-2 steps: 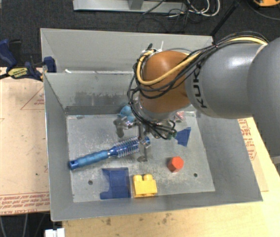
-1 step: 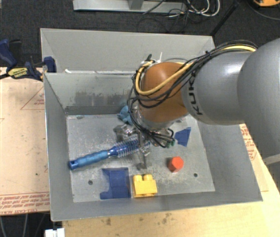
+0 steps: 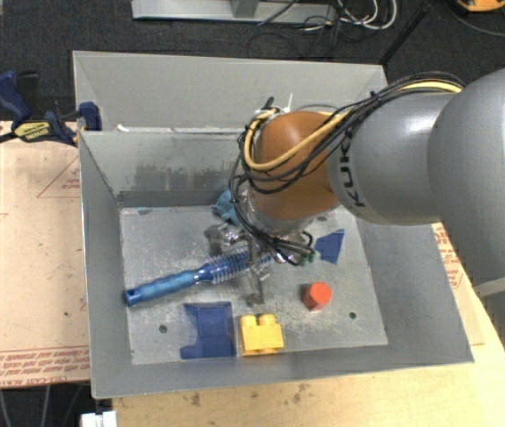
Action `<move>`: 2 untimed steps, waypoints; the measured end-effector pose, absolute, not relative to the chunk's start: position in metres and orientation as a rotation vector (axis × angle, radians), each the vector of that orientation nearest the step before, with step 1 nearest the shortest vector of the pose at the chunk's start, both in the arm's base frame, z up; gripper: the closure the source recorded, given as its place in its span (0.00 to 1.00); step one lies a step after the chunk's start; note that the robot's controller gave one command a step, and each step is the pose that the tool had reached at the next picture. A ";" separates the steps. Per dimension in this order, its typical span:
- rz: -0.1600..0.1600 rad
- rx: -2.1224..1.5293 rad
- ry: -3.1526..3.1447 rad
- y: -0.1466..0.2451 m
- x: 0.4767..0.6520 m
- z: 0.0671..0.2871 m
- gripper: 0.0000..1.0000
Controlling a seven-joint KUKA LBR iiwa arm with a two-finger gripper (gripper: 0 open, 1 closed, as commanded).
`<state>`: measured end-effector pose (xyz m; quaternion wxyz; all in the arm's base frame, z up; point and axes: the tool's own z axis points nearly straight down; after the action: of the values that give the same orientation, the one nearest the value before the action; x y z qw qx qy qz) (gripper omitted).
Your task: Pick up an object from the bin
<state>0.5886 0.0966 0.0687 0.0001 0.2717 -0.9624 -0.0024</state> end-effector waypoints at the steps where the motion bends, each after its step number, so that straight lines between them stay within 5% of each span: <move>1: -0.008 0.853 -3.023 0.097 0.588 0.068 1.00; 2: -0.001 0.852 -3.029 0.097 0.589 0.110 1.00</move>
Offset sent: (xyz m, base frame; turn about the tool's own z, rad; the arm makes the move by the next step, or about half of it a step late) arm 0.0000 0.0000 0.0000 0.0000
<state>0.5892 0.0972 0.1104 -0.0027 0.2708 -0.9626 -0.0004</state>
